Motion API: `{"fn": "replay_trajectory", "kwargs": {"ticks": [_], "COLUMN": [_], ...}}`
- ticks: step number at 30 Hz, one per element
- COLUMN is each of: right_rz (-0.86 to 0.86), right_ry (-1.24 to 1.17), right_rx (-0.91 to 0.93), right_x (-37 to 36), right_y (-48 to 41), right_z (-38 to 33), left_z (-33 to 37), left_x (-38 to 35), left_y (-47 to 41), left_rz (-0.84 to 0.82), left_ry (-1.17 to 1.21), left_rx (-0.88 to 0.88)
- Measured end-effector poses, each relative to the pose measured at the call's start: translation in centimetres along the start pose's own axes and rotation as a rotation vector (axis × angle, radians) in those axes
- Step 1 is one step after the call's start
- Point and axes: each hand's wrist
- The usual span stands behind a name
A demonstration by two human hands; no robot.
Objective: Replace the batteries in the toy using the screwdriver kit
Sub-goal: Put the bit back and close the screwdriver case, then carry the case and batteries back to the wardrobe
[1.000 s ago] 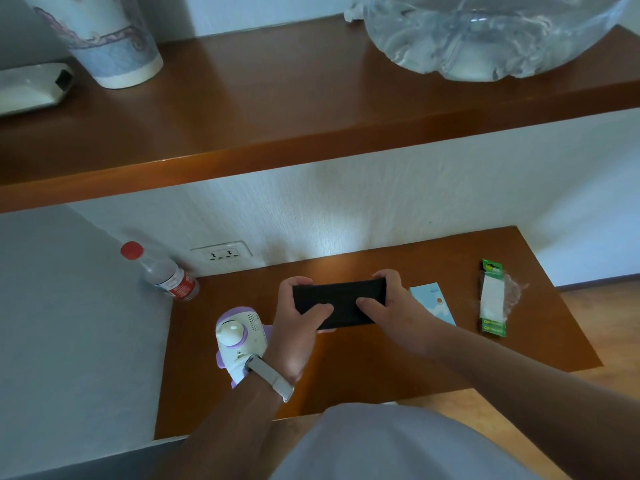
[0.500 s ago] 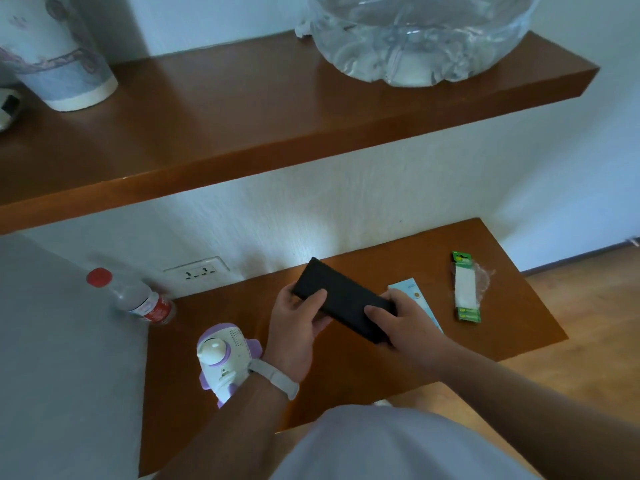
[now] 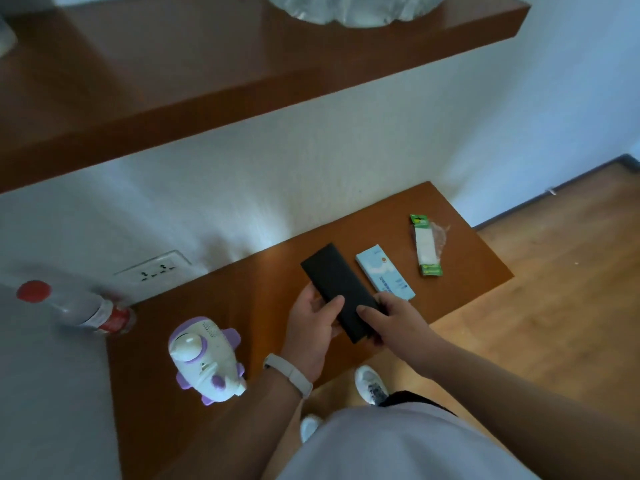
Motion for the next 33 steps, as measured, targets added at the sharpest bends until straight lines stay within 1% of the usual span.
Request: {"fn": "replay_trajectory", "kwargs": {"ticks": [3, 7, 15, 19, 23, 26, 28, 31, 33], "right_rz": [0.01, -0.013, -0.092, -0.106, -0.033, 0.117, 0.205, 0.296, 0.327], "right_ry": [0.009, 0.029, 0.218, 0.212, 0.29, 0.322, 0.366, 0.36, 0.348], "right_rx": [-0.037, -0.072, -0.106, -0.135, -0.179, -0.232, -0.225, -0.23, -0.246], "right_x": [0.0, 0.7, 6.0, 10.0, 14.1, 17.0, 18.6, 20.3, 20.9], "right_y": [0.1, -0.5, -3.6, -5.7, -8.0, -9.7, -10.6, -11.7, -12.4], "right_z": [1.1, 2.4, 4.6, 5.8, 7.5, 9.0, 9.8, 10.4, 10.5], "left_z": [-1.0, -2.6, -5.9, -7.0, -8.1, -9.0, -9.6, -10.5, -10.8], "left_x": [0.0, -0.4, -1.6, -2.3, -2.5, -2.3, -2.2, -2.1, -2.2], "left_y": [-0.4, -1.1, -4.3, -6.6, -8.6, -9.8, -10.3, -10.6, -10.7], "left_rz": [-0.003, 0.065, 0.306, 0.397, 0.477, 0.565, 0.603, 0.637, 0.648], "left_ry": [-0.025, -0.036, -0.013, -0.041, -0.077, -0.145, -0.179, -0.207, -0.208], "left_rx": [0.018, 0.07, 0.179, 0.222, 0.26, 0.293, 0.304, 0.315, 0.321]}}
Point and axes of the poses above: each hand's wrist, its own y-axis away from the middle knuckle, its own x-axis out of the back of the hand, z = x × y, and after that the axes turned 10 degrees about -z, right-handed
